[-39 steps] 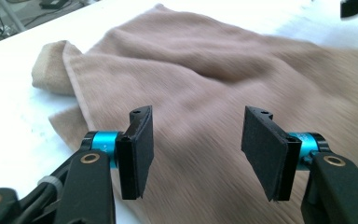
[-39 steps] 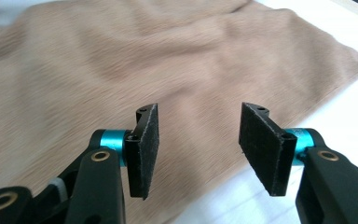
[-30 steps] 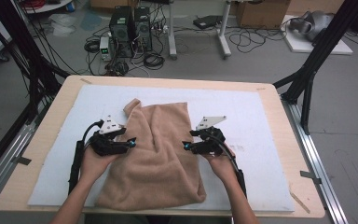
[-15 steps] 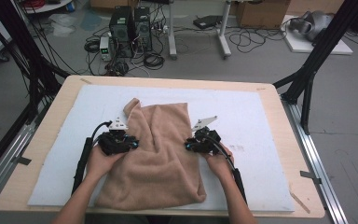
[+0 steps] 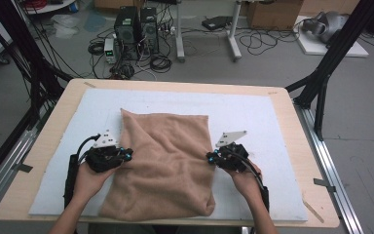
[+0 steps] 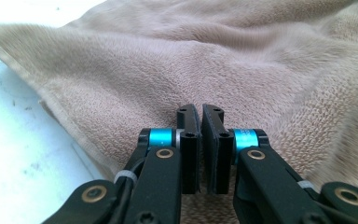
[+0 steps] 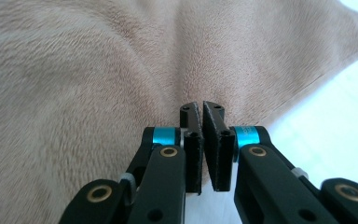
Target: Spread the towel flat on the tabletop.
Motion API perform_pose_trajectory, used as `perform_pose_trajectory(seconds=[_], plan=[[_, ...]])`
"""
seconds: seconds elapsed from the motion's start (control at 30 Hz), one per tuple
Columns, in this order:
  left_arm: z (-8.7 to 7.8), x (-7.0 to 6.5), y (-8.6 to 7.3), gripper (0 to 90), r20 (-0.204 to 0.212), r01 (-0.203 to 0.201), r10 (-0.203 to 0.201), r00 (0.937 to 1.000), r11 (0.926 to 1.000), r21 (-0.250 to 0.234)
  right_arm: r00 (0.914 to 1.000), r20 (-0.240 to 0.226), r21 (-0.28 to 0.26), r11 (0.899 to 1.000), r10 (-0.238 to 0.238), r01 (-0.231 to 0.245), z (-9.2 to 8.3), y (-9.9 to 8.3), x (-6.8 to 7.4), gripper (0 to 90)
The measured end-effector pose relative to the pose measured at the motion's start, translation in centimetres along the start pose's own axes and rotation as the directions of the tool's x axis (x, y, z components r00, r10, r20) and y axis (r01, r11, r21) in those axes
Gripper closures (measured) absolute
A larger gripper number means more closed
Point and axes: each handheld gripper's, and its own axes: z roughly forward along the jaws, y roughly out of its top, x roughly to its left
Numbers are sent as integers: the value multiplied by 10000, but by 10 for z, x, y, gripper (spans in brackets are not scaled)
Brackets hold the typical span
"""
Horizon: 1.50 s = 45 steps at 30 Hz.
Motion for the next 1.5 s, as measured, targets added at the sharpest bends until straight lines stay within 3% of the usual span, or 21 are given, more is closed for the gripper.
perform_pose_trajectory(seconds=[0.13,0.27,0.43,0.5,0.63,0.7,0.83,0.93,1.03,1.13,1.3,1.4,1.47,1.5], plan=[[-7,-11,-5,854,232,14,-10,9997,9999,-165,9999,-126,-473,9989,12,-18,-25,-13,13,864],[-17,-25,-11,854,394,-182,191,9990,9996,-229,9992,-154,-383,9987,-355,349,-39,-19,33,864],[-34,-34,-23,854,786,-208,222,9967,9996,-183,9971,-620,-518,9979,-432,400,-51,-25,51,854],[-39,-34,-24,840,990,-219,224,9948,9997,-61,9941,-943,-619,9970,-528,471,-53,-25,54,778],[-45,-26,-12,657,811,-218,229,9964,9997,-146,9953,-877,-835,9959,-414,340,-57,-16,44,632],[-44,-20,-3,618,526,-381,396,9978,9989,-283,9973,-686,-866,9960,-268,208,-54,-10,34,593],[-31,-2,14,535,147,-257,262,9995,9991,-325,9995,-325,-790,9968,49,-75,-40,2,13,547],[-20,8,22,528,93,-213,216,9997,9991,-378,9996,-198,-850,9962,196,-213,-28,9,1,541],[-7,16,30,536,-197,-488,480,9987,9980,-400,9995,-64,-610,9977,303,-307,-16,10,-6,540],[9,23,36,534,-190,-619,617,9979,9980,-128,9987,100,-252,9984,504,-502,-1,6,-14,535],[33,38,35,515,75,-49,44,10000,9973,732,9958,162,428,9949,903,-909,16,-4,-24,524],[45,42,30,524,309,168,-219,9993,9872,1587,9952,107,788,9920,977,-983,23,-5,-25,539],[52,41,27,600,572,261,-393,9976,9762,2153,9958,139,973,9910,905,-915,27,-5,-25,574],[57,39,25,636,599,110,-266,9979,9692,2459,9958,212,1010,9907,890,-907,27,-5,-24,601]])
